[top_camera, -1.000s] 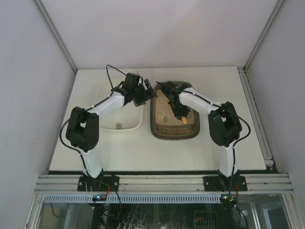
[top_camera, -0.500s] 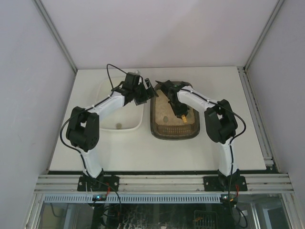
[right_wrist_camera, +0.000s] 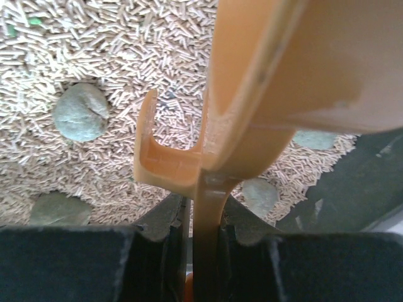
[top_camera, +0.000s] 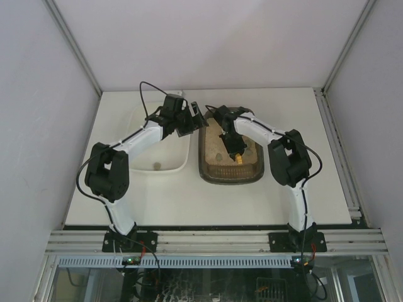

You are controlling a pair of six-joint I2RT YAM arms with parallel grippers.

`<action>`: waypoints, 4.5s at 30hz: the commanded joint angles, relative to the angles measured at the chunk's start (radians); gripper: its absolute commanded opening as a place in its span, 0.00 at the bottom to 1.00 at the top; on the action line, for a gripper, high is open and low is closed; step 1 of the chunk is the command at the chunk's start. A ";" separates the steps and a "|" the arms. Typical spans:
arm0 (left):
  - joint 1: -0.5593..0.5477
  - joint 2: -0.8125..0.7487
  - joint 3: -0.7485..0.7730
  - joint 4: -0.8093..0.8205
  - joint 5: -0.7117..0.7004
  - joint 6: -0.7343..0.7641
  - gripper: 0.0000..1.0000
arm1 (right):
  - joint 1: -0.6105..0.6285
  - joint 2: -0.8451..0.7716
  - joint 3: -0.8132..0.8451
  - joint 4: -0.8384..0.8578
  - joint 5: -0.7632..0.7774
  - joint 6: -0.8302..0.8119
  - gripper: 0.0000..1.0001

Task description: Clean the litter box

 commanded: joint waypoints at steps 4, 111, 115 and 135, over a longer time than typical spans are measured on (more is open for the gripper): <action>-0.001 -0.083 -0.026 0.011 -0.011 0.047 0.84 | -0.073 0.007 0.014 0.031 -0.285 -0.031 0.00; 0.285 -0.811 -0.276 -0.719 0.037 0.941 0.82 | -0.337 -0.526 -1.191 2.019 -1.065 0.907 0.00; 0.284 -0.809 -0.275 -0.718 0.035 0.941 0.83 | -0.246 -0.593 -1.093 1.656 -1.058 0.695 0.00; 0.286 -0.816 -0.289 -0.713 0.048 0.938 1.00 | -0.338 -0.318 -1.237 2.599 -1.068 1.309 0.00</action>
